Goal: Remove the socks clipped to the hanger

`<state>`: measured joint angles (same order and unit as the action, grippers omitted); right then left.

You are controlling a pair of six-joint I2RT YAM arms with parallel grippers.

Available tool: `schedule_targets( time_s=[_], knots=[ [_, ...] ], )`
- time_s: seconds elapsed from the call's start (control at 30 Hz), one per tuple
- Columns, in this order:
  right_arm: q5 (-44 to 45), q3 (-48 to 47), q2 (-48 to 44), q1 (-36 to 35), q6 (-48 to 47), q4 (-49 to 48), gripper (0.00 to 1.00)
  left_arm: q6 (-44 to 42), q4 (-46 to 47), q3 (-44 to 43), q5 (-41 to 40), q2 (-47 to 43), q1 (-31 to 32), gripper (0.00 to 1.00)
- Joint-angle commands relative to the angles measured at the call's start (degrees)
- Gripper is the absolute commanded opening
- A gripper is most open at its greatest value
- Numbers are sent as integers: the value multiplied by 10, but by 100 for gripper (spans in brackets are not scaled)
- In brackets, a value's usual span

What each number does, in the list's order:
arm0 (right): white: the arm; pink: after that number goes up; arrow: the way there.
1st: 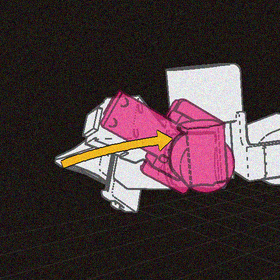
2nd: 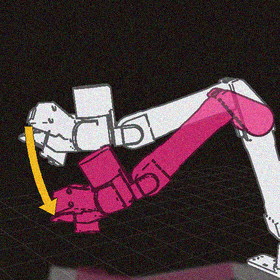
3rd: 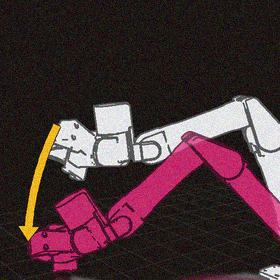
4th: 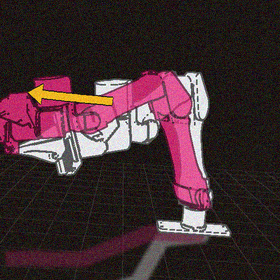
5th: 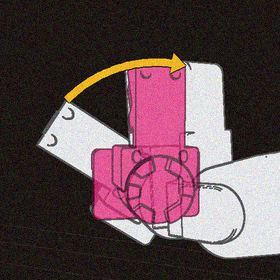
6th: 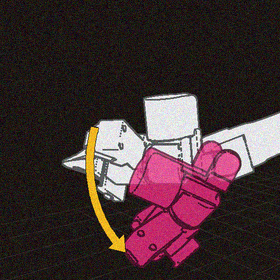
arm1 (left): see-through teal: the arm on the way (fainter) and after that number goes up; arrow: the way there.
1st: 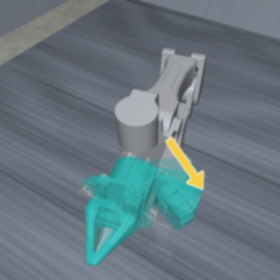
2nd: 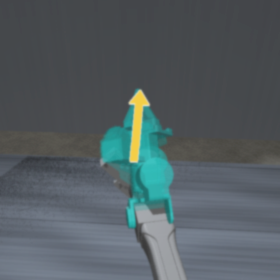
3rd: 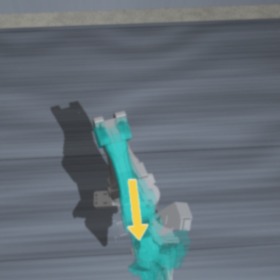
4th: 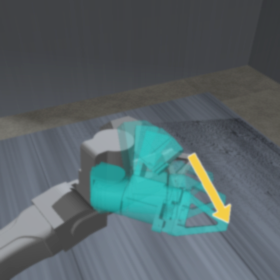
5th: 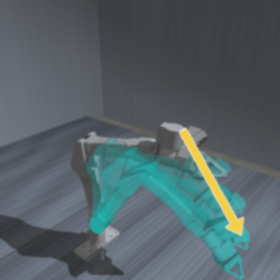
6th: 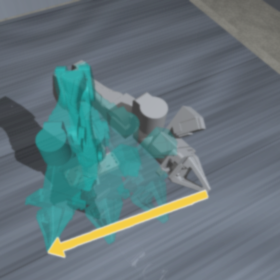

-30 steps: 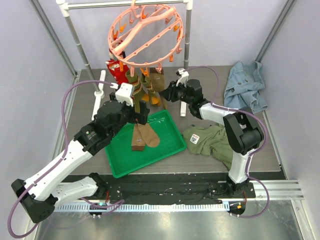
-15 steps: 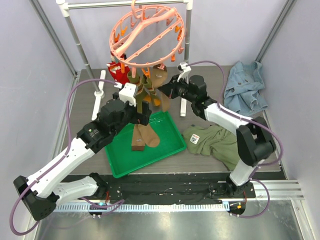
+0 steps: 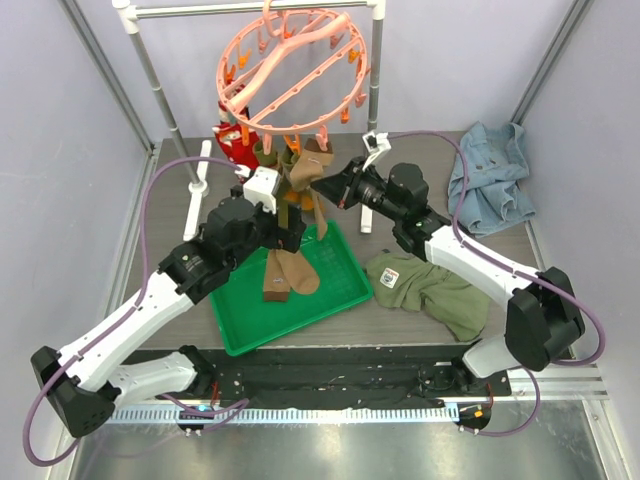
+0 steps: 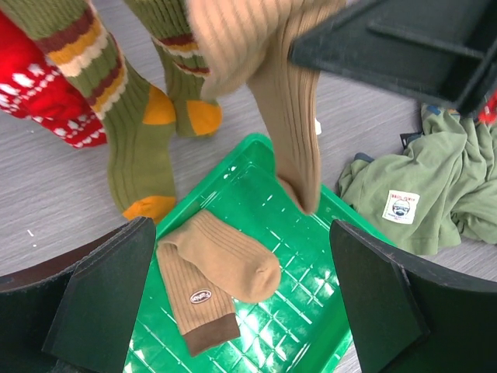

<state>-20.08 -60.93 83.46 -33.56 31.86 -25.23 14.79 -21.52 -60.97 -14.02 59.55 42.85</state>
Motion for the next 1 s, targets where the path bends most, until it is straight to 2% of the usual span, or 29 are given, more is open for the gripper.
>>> schedule_targets(
  time_s=[0.0,0.33,0.4,0.53,0.57,0.6,0.63,0.7,0.73,0.83,0.87,0.97],
  knots=[
    [-5,13,-32,-18,62,-57,1,5,7,-25,20,5,-1,100],
    [-2,55,-49,-29,170,-162,1,27,8,-32,51,41,0,100],
    [-1,59,-51,-31,192,-174,1,25,8,-35,52,48,0,93],
    [-3,61,-54,-32,218,-198,1,18,0,-46,59,63,0,70],
    [-3,61,-55,-34,219,-199,1,20,0,-46,63,63,0,53],
    [-2,61,-57,-34,219,-199,1,20,2,-47,69,65,0,44],
    [-1,61,-58,-35,218,-195,1,20,3,-46,73,65,0,29],
    [7,59,-60,-35,212,-183,1,20,4,-48,81,65,0,15],
    [9,59,-64,-34,203,-165,1,19,4,-49,89,65,0,0],
    [23,56,-76,-34,177,-121,8,20,2,-50,94,61,0,0],
    [30,47,-80,-34,148,-99,17,20,-1,-51,96,59,0,0],
    [78,20,-101,-34,75,8,34,18,-11,-51,104,45,0,0]
  ],
)
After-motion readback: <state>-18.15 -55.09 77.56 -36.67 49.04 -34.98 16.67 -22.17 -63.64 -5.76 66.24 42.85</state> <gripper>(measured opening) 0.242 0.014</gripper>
